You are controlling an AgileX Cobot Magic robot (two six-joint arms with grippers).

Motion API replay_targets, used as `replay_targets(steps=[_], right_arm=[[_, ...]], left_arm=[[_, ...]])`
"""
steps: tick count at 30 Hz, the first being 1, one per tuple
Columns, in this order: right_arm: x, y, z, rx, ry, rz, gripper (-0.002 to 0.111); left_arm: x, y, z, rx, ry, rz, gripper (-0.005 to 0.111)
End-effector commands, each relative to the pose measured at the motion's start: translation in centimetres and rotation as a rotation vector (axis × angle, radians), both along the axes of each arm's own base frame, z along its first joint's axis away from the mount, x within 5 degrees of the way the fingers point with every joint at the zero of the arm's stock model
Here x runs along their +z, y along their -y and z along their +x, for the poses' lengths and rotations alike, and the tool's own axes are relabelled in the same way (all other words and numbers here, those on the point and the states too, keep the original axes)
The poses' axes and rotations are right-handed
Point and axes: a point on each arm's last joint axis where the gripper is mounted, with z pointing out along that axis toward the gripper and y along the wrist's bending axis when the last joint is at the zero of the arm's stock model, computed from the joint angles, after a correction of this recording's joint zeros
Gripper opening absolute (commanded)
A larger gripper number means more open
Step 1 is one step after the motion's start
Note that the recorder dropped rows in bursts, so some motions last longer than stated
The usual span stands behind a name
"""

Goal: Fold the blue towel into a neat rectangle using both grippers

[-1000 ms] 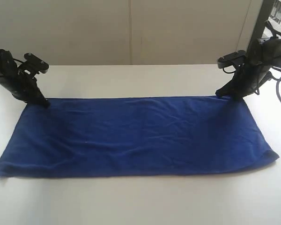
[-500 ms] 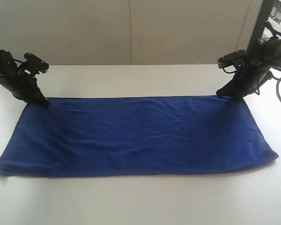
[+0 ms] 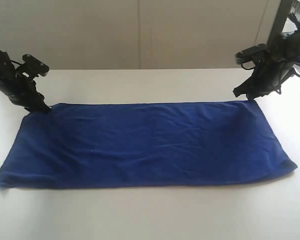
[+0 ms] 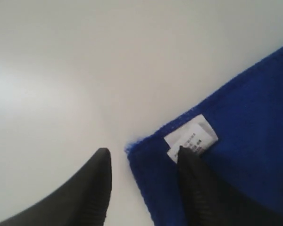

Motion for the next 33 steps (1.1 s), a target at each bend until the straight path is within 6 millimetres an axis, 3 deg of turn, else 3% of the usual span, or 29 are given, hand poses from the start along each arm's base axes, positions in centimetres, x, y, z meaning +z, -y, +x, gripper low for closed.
replay_targets(steps=[1, 5, 8, 12, 15, 16, 22, 28, 33], right_arm=[[2.6, 0.1, -0.5, -0.008, 0.019, -0.003, 0.039], [7.2, -0.2, -1.8, -0.018, 0.056, 0.013, 0.039], [9.2, -0.7, -2.8, -0.021, 0.037, 0.053, 0.038], [10.6, -1.7, -4.0, 0.015, -0.022, 0.140, 0.028], [11.3, -2.9, -5.2, 0.081, -0.092, 0.246, 0.010], [11.6, -3.3, -5.7, 0.100, -0.104, 0.276, 0.003], [12.7, -3.8, -10.4, 0.088, -0.100, 0.246, 0.000], [11.2, -4.6, -15.8, 0.049, -0.088, 0.244, 0.000], [7.0, -4.9, -18.2, 0.011, -0.148, 0.252, 0.000]], left_arm=[[3.0, 0.2, -0.7, 0.006, 0.015, -0.015, 0.050], [7.6, 0.1, -2.0, 0.002, 0.064, -0.019, 0.050], [9.2, 0.2, -3.2, 0.003, 0.009, -0.037, 0.048], [9.2, 0.7, -5.3, -0.002, -0.190, -0.096, 0.031], [8.2, 1.3, -6.7, -0.079, -0.320, -0.139, 0.004], [8.0, 1.7, -7.3, -0.115, -0.356, -0.157, 0.000], [9.5, 1.8, -11.2, -0.110, -0.324, -0.205, 0.000], [10.4, 1.7, -16.3, -0.077, -0.291, -0.261, 0.000], [7.1, 1.9, -19.4, -0.038, -0.323, -0.290, 0.000]])
